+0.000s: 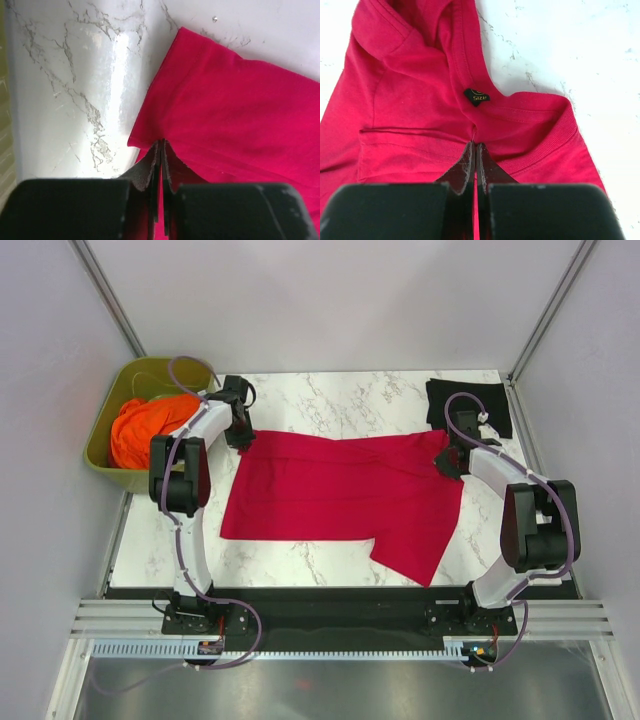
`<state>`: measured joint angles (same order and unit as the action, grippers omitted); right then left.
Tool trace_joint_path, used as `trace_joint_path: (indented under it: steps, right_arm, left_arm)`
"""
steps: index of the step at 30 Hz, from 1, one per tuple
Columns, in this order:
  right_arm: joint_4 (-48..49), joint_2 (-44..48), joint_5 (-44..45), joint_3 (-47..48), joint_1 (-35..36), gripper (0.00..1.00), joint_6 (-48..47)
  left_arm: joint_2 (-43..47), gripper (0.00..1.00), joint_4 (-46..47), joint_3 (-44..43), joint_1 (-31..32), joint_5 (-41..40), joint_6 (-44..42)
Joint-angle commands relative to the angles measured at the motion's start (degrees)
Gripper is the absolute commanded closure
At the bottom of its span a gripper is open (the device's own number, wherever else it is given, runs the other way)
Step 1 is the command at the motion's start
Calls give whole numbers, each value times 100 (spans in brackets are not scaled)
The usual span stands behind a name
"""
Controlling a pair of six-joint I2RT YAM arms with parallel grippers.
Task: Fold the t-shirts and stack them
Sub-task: Fold the tshirt
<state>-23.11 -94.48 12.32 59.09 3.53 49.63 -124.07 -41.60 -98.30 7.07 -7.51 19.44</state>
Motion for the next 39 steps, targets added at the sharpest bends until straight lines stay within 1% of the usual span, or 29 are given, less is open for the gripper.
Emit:
trace_joint_path:
  steps: [1, 4, 6, 10, 11, 13, 14, 15, 17, 22, 23, 25, 26, 30, 31, 33, 34, 36, 37, 39]
  right_arm:
    - [105, 175, 87, 270, 7, 100, -76]
    - [97, 166, 69, 287, -1, 100, -76]
    - [70, 149, 43, 287, 7, 97, -76]
    - [26, 79, 51, 261, -1, 91, -67]
    - [18, 70, 69, 252, 7, 89, -76]
    - [9, 43, 87, 252, -1, 86, -93]
    - [-9, 17, 87, 252, 7, 81, -93]
    - [-9, 0, 95, 243, -1, 79, -111]
    - [-9, -18, 96, 243, 7, 77, -137]
    - [-9, -36, 139, 235, -1, 76, -181]
    - [0, -44, 148, 235, -1, 83, -199]
    - [17, -53, 131, 226, -1, 93, -199]
    - [17, -62, 122, 217, 7, 99, -208]
    - [88, 17, 139, 173, -1, 100, -234]
    - [88, 26, 139, 182, -1, 100, -243]
    - [88, 96, 166, 191, 7, 100, -252]
    - [96, 140, 175, 199, 7, 100, -260]
    - [88, 175, 175, 243, -2, 100, -260]
    - [88, 193, 166, 252, -1, 100, -252]
    - [79, 193, 157, 287, -1, 100, -252]
  left_arm:
    - [-56, 98, 82, -233, -48, -146, 130]
    - [-21, 98, 74, -225, -48, -189, 130]
    - [23, 98, 65, -190, -48, -251, 147]
    - [129, 64, 74, -75, -57, -366, 192]
    - [137, 62, 65, -75, -65, -357, 192]
    - [138, 59, 74, -58, -65, -357, 165]
    - [138, 58, 74, -49, -74, -357, 156]
    - [129, 58, 74, -23, -74, -357, 148]
    - [138, 58, 74, 13, -83, -365, 139]
    - [111, 58, 74, 74, -83, -383, 121]
    - [111, 58, 74, 83, -92, -374, 113]
    - [102, 58, 74, 83, -92, -357, 95]
    - [102, 58, 74, 83, -92, -357, 104]
    - [94, 60, 82, 66, -92, -357, 86]
    - [85, 67, 82, 57, -101, -357, 86]
    - [85, 76, 82, 22, -101, -330, 77]
    - [85, 83, 74, 13, -101, -313, 77]
    - [85, 89, 74, -13, -101, -313, 86]
    - [85, 94, 74, -22, -101, -313, 95]
    - [85, 98, 74, -22, -101, -321, 112]
